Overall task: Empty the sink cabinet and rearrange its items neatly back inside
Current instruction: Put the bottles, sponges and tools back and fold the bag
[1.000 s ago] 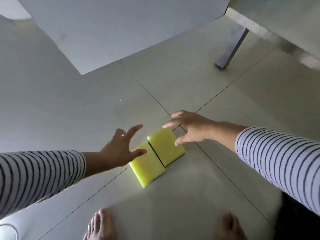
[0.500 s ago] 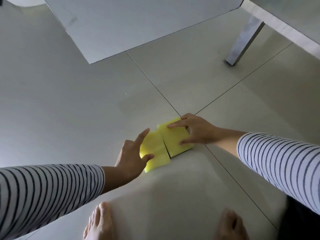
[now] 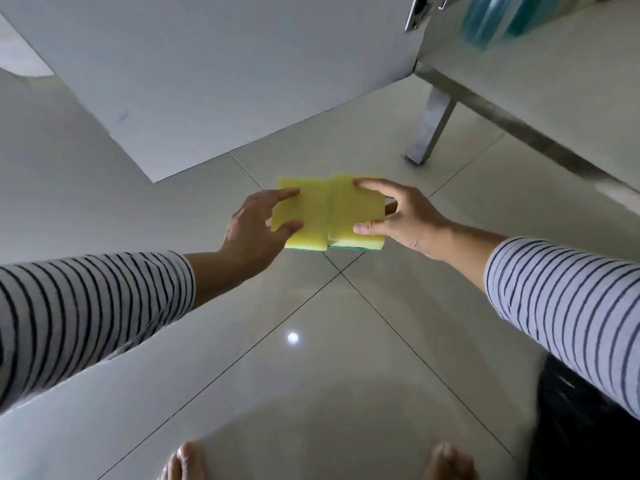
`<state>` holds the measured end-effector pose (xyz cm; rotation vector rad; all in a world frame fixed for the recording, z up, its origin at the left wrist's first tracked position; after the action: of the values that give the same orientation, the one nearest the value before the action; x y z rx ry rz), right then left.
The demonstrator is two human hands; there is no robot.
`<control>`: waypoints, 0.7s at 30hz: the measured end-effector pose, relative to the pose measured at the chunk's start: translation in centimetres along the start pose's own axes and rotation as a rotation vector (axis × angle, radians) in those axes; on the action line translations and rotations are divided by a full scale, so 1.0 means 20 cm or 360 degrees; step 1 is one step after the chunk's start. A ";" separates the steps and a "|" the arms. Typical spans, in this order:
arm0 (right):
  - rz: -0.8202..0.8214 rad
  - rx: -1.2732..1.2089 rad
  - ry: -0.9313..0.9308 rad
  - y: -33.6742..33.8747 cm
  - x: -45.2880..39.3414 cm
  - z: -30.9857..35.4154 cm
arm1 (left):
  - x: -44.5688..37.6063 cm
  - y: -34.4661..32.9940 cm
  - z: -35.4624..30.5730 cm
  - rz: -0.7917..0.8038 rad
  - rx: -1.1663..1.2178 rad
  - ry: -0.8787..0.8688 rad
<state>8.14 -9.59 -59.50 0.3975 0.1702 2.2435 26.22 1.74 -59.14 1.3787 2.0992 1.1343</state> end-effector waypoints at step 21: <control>-0.0799 -0.0306 0.0282 1.56 0.14 0.48 | -0.67 -0.06 -1.81 -0.0053 -0.0072 -0.0711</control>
<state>-12.75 -27.71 -41.86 0.0404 0.1276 1.7758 6.65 -25.50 -39.86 1.4148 1.7585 0.7662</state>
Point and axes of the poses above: each hand's wrist, its own x-axis away from the middle knuckle, its own y-axis out of the back of the hand, z = x × y, the point moved 8 cm from there along -x, towards the middle knuckle, and after that the axes turned 15 degrees about -x, right-handed, at the moved point
